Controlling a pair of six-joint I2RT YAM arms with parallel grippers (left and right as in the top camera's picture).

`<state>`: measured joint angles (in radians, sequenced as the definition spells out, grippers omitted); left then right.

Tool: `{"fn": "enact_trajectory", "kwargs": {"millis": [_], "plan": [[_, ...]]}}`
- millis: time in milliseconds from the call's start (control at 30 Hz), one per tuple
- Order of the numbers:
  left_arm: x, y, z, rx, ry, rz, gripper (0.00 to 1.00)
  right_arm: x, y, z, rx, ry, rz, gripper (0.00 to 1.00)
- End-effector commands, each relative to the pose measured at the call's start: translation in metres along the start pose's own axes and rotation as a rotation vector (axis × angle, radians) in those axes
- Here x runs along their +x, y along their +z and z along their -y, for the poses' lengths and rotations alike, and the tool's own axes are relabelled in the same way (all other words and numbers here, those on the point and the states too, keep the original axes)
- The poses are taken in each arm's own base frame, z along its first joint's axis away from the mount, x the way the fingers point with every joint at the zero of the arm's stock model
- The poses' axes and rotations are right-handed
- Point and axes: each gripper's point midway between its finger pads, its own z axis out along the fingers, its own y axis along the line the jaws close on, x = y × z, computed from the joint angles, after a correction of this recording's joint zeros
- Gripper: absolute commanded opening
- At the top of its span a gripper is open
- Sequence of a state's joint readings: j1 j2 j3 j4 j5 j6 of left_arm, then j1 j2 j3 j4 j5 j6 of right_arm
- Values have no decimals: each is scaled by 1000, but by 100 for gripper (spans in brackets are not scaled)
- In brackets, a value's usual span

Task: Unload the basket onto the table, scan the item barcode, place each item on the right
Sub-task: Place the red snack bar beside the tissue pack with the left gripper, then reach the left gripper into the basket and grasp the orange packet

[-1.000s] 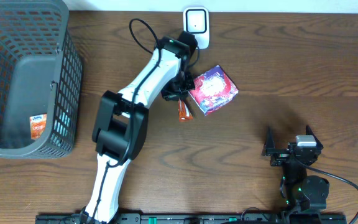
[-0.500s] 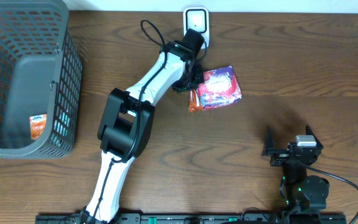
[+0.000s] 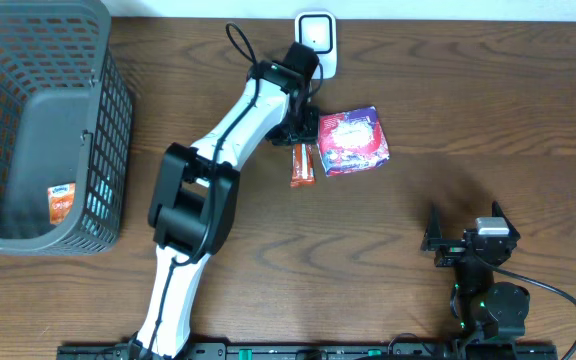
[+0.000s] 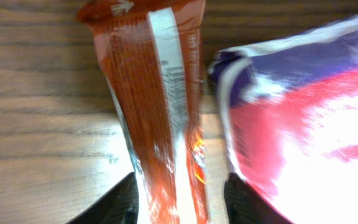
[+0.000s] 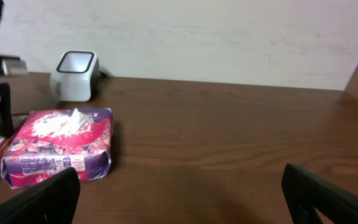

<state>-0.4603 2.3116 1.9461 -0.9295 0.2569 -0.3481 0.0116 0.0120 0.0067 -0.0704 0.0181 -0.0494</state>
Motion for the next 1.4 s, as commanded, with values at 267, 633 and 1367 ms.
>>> {"fn": "enact_trajectory", "kwargs": {"millis": [267,633,1367], "plan": [[-56,-253,5,176,17,583,78,0,0,2,7,-11,0,99],[-19,-465,-228,-264,-487,1139,86,0,0,2,7,-11,0,99],[96,-270,-427,-438,-1193,293,71,0,0,2,7,-11,0,99]]}}
